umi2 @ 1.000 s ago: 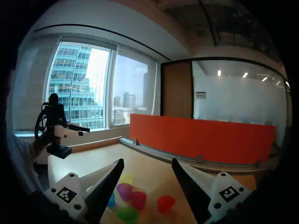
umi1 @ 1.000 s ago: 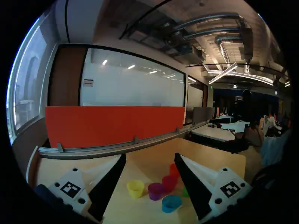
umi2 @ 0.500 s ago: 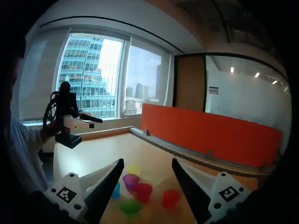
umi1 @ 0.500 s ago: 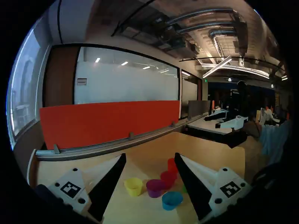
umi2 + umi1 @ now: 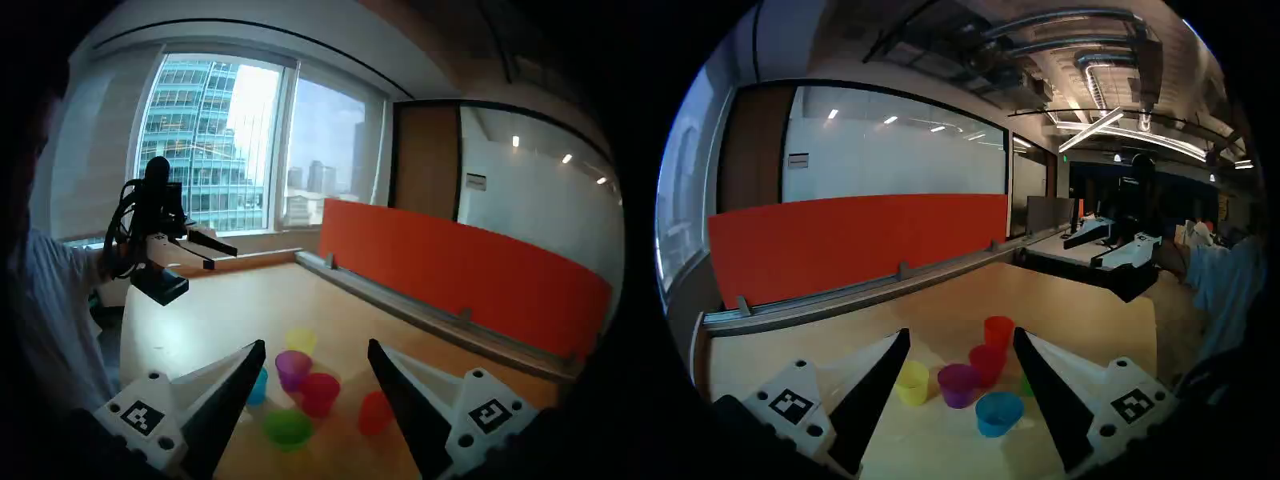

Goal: Pour water

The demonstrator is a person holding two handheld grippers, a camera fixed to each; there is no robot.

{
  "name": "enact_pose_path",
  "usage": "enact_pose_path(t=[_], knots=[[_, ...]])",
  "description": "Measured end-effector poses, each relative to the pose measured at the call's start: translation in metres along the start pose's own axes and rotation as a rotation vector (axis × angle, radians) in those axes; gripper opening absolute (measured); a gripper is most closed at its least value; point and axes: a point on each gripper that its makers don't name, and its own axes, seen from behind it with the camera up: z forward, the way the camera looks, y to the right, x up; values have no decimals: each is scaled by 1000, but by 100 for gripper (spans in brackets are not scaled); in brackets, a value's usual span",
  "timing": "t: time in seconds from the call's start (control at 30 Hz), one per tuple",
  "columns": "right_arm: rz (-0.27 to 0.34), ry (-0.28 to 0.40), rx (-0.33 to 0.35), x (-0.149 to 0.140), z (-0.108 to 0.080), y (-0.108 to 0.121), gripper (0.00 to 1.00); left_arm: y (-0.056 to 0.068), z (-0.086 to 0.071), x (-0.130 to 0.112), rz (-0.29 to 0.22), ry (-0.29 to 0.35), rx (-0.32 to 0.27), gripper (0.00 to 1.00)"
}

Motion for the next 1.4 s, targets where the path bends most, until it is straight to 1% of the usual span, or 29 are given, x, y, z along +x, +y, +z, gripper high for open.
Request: enact_pose_path(t=[0.2,0.4,0.57,0.67,0.9,1.07,1.23,1.4], knots=[[-6,-32,22,-15,4,-5,99,3,6,-19,22,-36,-15,96],[-12,-67,36,-32,6,-6,99,11,11,-36,38,-71,-47,96],[-12,-95,52,-47,9,-8,99,19,17,-46,65,-82,-78,96],[-12,-110,59,-56,11,-8,99,21,20,-53,77,-92,-87,96],[-21,-147,73,-76,14,-10,99,28,25,-73,65,-135,-122,96],[-25,-177,79,-93,18,-10,99,33,29,-90,76,-171,-138,96],[-26,-205,88,-111,21,-10,99,40,32,-106,85,-204,-163,96],[-27,-231,101,-126,25,-12,99,44,35,-122,90,-237,-176,96]])
